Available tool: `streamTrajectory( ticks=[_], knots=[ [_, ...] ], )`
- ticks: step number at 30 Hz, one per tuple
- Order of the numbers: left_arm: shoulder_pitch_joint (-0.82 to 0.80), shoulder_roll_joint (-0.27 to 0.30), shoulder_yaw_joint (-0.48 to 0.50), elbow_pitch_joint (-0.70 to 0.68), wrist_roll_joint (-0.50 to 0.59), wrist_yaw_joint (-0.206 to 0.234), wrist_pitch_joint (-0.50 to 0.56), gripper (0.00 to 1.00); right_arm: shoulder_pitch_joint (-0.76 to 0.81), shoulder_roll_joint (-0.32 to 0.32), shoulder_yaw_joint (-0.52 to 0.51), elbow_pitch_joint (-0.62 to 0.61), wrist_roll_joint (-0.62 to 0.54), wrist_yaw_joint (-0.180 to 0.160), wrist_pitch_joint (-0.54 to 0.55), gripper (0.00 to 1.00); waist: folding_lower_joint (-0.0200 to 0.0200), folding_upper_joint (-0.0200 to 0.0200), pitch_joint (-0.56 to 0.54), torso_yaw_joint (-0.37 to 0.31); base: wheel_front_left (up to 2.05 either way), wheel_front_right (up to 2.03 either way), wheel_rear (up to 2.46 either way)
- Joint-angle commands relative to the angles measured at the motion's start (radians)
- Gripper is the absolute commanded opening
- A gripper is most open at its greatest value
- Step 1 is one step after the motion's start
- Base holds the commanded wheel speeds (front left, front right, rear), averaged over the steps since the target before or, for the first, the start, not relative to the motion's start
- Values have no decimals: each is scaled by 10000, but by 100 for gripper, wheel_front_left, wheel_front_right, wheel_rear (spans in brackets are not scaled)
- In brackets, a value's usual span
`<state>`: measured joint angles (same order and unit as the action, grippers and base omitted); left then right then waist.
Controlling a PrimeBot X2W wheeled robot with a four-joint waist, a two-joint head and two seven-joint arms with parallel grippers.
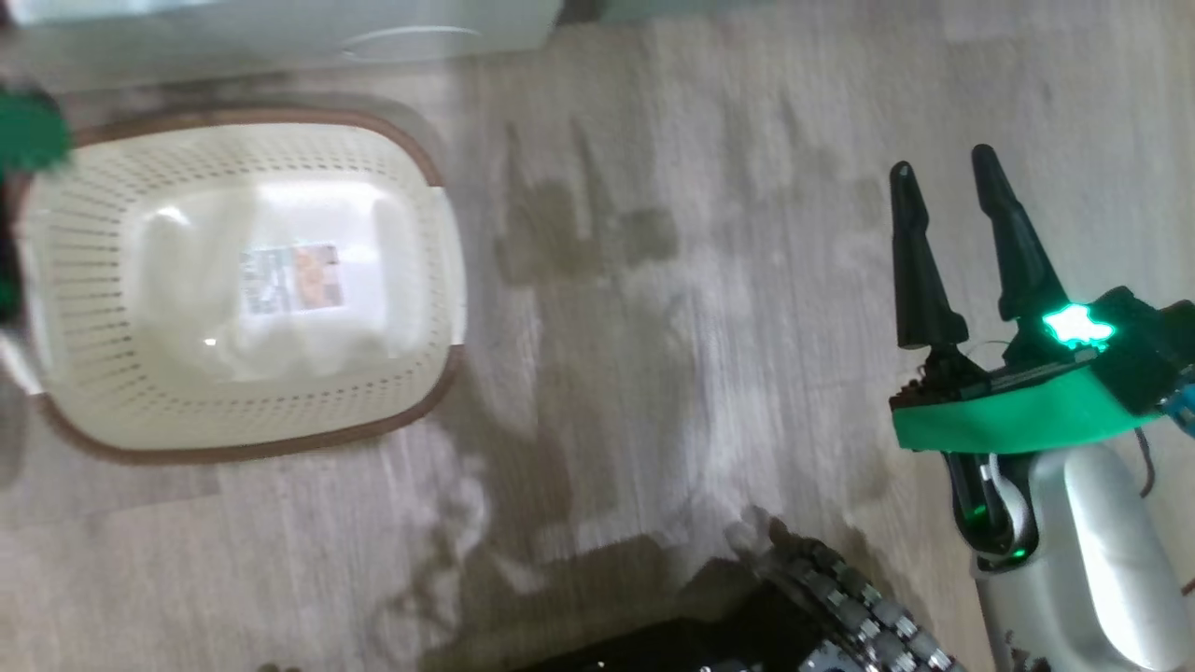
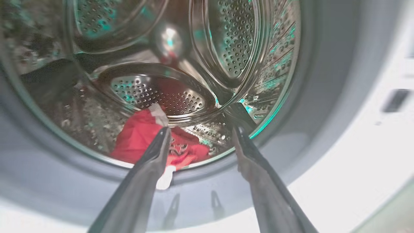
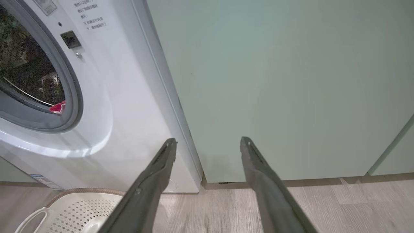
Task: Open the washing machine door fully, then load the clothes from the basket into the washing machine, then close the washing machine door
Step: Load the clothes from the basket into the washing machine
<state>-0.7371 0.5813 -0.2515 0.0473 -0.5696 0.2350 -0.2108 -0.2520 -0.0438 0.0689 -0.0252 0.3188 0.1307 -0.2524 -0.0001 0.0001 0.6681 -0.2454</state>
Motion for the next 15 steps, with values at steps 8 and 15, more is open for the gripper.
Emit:
streamTrajectory(
  ticks=[8, 15],
  knots=[
    [2985, -193, 368, -2651, 390, 1274, -332, 100, 178, -64, -24, 33, -541, 0, -93, 100, 1, -1, -594, 882, 0, 0, 0],
    [4448, -818, 79, -2793, 479, 1318, -467, 100, 133, -64, -190, 289, -818, 0, -93, 100, 1, -1, -941, 1247, 0, 0, 0]
  ],
)
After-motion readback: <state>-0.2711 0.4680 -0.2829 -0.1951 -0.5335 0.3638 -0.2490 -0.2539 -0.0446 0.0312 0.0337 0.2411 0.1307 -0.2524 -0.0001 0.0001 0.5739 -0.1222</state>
